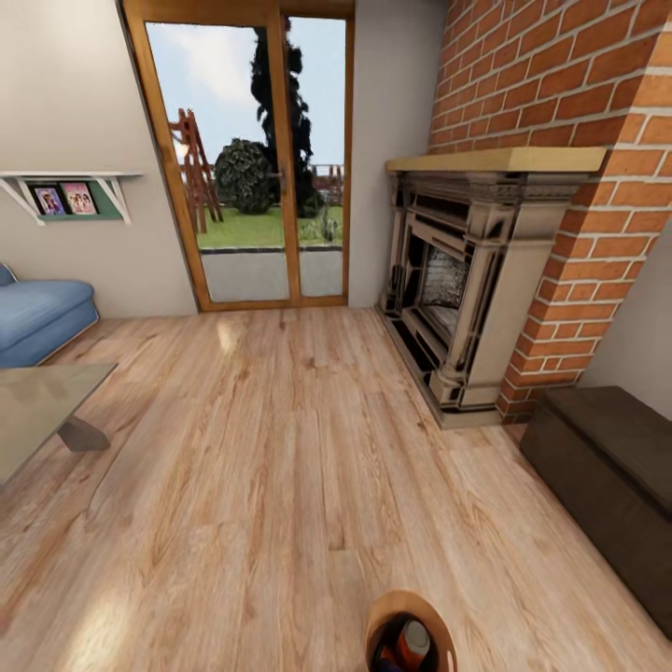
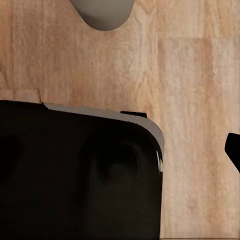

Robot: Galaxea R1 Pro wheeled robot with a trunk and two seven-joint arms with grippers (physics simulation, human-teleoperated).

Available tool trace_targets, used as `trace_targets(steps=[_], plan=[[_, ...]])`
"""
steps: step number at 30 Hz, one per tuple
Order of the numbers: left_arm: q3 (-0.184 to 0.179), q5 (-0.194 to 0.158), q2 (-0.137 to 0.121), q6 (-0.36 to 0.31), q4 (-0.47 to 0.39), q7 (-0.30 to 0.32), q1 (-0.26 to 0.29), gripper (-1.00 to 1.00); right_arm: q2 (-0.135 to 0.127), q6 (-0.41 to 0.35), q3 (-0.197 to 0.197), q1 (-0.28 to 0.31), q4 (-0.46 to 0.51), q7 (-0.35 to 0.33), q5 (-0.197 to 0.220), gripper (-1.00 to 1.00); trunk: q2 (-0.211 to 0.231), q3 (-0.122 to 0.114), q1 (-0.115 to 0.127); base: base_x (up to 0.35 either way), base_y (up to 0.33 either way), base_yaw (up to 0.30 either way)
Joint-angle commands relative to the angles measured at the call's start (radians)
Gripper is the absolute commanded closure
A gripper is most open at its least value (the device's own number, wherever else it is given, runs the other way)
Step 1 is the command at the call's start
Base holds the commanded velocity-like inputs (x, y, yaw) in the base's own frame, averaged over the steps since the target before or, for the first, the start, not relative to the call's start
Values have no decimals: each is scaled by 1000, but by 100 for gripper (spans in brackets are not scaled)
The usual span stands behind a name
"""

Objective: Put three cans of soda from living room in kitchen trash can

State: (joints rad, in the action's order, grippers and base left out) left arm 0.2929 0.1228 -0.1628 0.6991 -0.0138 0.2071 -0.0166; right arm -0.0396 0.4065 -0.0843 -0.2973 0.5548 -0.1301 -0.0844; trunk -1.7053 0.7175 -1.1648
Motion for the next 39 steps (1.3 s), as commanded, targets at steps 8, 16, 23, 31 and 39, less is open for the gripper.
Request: trace_targets(steps=[8,16,23,31,39], plan=[[0,2,6,-3,2,-17,0,-100,0,115,1,1,-140,0,1,-100,56,-25,31,0,0,0],[0,4,6,-3,3,-41,0,-100,-1,116,1,1,-178,0,-4,-100,112,-50,61,0,0,0],[-1,6,6,-6,4,-46,0,-100,-8,117,0,1,-195,0,0,-100,161,-72,88,0,0,0],[-2,9,8,-55,19,-57,-40,-100,-38,116,-1,2,-224,0,4,-100,217,-97,119,0,0,0],[-4,13,18,-153,26,-57,-120,-100,-54,116,-3,11,-256,1,17,-100,273,-122,150,0,0,0]])
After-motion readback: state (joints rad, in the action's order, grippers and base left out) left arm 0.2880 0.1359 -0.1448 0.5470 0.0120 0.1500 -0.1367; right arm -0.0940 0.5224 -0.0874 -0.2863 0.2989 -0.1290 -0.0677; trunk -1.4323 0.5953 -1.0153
